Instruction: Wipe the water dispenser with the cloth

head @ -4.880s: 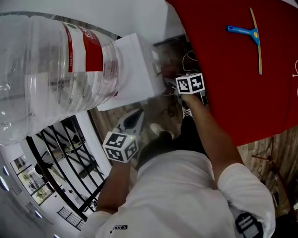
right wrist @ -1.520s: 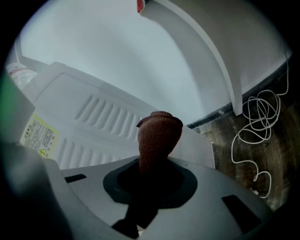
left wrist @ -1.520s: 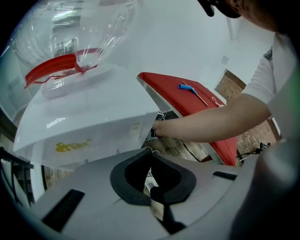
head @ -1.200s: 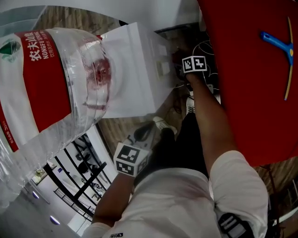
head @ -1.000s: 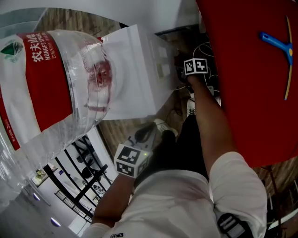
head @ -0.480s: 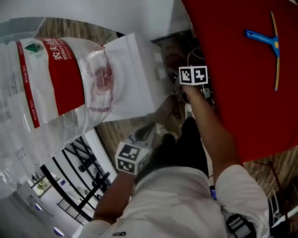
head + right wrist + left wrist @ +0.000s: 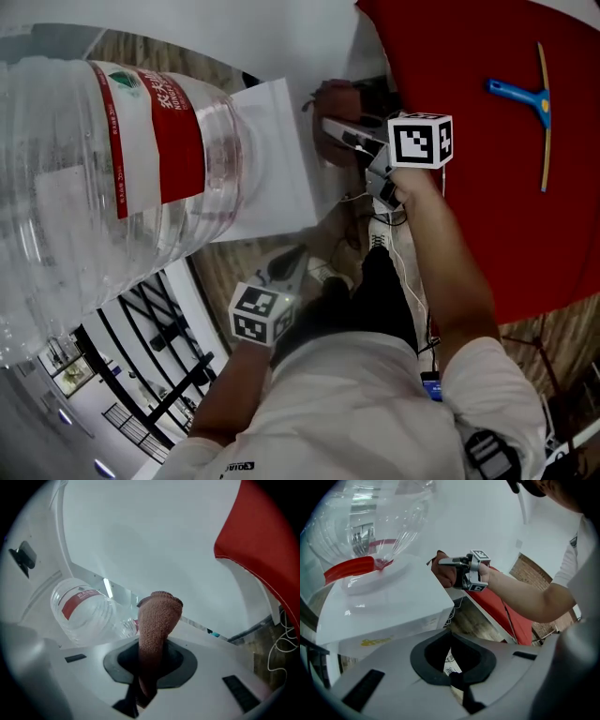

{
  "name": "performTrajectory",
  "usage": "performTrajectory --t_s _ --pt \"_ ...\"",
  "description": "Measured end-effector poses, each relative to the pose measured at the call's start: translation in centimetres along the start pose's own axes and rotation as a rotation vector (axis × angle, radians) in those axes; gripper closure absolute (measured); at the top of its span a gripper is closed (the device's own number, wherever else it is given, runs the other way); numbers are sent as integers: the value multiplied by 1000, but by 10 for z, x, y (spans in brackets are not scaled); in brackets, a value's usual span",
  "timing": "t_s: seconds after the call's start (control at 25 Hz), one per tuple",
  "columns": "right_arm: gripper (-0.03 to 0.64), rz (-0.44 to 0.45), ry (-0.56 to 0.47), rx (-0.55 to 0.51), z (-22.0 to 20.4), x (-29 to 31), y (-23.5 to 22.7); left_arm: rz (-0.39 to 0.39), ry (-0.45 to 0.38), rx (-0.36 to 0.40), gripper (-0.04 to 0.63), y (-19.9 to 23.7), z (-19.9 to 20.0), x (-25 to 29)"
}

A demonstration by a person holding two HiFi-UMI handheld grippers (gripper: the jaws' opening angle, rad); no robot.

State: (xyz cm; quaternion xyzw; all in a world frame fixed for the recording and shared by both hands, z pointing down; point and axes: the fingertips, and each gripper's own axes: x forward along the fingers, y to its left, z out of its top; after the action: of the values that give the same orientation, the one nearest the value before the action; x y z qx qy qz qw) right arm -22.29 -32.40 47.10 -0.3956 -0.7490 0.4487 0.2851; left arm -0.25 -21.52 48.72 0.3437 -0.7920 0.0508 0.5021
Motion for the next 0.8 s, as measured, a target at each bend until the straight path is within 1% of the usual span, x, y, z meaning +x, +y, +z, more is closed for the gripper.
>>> performTrajectory --t_s 0.04,0.12,0.24,0.32,0.48,0.6,0.8 --pt "558 16 3 -15 6 5 6 1 -3 -8 606 -1 -1 0" --pt "558 16 23 -47 13 16 10 3 -5 -19 606 -3 -2 -1" --pt "558 -16 68 -75 11 34 6 6 -13 -28 606 -2 -3 -2" --pt "558 -53 91 -90 6 41 -3 9 -18 -36 606 -1 -2 -2" --pt "558 -127 109 -100 -1 45 -28 13 -20 -51 606 -1 -2 -2" --pt "558 -158 119 -82 -8 50 -52 12 -16 -65 606 -2 -5 0" --pt "558 -216 130 -51 -21 60 -106 10 -7 -68 606 0 -11 3"
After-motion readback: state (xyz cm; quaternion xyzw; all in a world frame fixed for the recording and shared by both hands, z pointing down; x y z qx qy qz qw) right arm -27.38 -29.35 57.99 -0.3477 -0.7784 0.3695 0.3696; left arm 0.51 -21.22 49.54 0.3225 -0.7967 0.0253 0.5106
